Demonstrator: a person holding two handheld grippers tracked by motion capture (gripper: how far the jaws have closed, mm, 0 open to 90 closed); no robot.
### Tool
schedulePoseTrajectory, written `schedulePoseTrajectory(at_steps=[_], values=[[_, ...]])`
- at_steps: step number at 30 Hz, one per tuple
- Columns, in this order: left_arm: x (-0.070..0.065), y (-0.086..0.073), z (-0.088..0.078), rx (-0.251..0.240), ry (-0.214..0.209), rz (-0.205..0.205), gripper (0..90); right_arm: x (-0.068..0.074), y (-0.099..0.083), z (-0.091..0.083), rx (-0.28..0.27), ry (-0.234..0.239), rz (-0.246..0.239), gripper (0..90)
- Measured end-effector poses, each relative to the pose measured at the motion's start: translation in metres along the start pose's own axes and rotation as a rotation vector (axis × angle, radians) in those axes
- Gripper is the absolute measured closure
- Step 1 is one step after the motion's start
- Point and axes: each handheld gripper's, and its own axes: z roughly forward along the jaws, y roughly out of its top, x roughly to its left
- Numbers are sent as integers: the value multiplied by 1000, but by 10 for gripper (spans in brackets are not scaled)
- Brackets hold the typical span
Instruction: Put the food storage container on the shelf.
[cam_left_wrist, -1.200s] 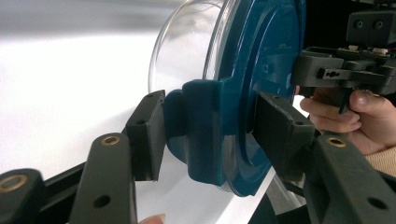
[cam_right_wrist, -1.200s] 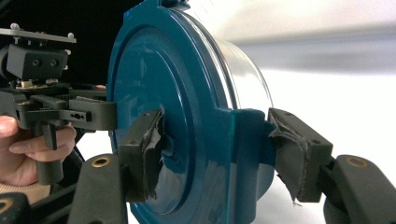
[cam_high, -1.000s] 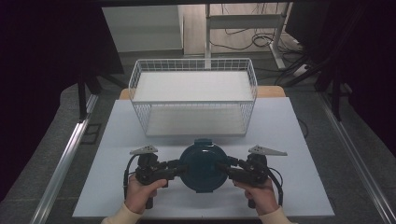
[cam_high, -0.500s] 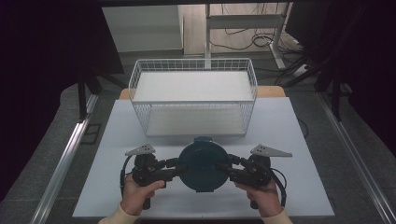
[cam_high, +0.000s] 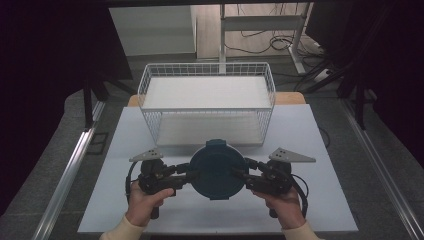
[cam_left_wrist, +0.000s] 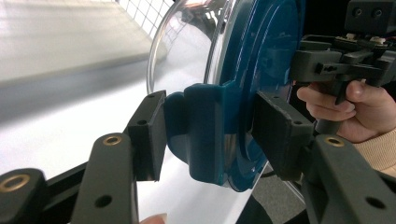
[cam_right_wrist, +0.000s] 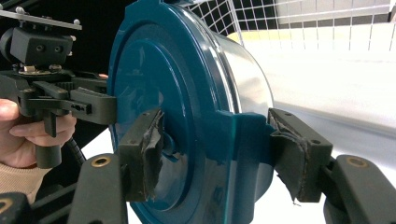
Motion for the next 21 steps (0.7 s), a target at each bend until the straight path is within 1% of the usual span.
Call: schedulePoseTrajectory(at_steps=[1, 2, 5, 6, 8, 9, 10, 13, 14, 15, 20, 21], values=[[0, 5, 0, -4, 5, 4, 464, -1, 5, 1, -3, 1, -4, 385], [0, 5, 0, -4, 5, 4, 464, -1, 5, 1, -3, 1, -4, 385], [2, 16, -1, -11, 8, 15, 463, -4, 14, 3, -11, 7, -6, 385], [3, 23, -2, -13, 6, 18, 463, -4, 22, 4, -18, 4, -13, 385], [3, 31, -4, -19, 3, 25, 463, -4, 29, 5, -22, 4, -22, 385], [3, 31, -4, -19, 3, 25, 464, -4, 29, 5, -22, 4, -22, 385], [2, 40, -6, -27, 6, 33, 464, -3, 38, 5, -24, 6, -27, 385], [1, 52, -10, -37, 5, 43, 463, -1, 53, 5, -28, 4, -35, 386], [1, 52, -10, -37, 5, 43, 463, 0, 57, 4, -30, 3, -38, 386], [1, 60, -12, -44, 1, 49, 463, 1, 61, 4, -32, 0, -43, 386], [0, 78, -16, -53, -12, 47, 464, 5, 82, 2, -39, -8, -63, 386], [0, 78, -16, -53, -12, 47, 464, 5, 86, 2, -42, -10, -68, 386]])
